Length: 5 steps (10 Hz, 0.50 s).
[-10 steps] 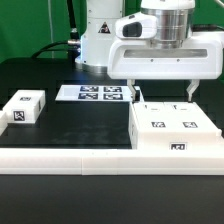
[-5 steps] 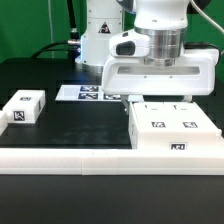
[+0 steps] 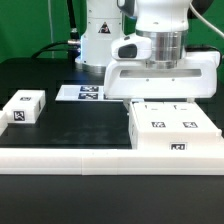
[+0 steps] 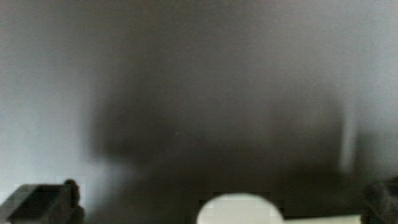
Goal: Assemble cabinet
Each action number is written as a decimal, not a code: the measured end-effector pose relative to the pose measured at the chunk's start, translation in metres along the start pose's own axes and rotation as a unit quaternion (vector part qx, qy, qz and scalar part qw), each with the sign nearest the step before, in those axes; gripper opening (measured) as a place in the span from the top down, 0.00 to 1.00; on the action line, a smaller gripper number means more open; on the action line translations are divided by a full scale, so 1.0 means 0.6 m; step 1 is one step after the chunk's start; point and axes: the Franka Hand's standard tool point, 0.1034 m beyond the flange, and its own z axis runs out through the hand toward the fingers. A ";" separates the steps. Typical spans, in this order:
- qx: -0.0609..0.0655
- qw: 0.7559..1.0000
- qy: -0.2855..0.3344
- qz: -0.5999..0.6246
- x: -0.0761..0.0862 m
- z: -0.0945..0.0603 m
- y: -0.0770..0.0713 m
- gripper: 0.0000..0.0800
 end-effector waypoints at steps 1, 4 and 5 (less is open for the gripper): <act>0.001 1.000 0.006 0.001 0.004 0.002 0.003 0.00; 0.003 1.000 0.006 -0.002 0.007 0.004 0.008 0.00; 0.002 1.000 0.007 -0.006 0.007 0.004 0.009 0.00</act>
Offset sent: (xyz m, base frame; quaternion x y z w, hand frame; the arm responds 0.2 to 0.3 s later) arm 0.0095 -0.0106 -0.0136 -0.0012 0.0139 -0.0074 0.9999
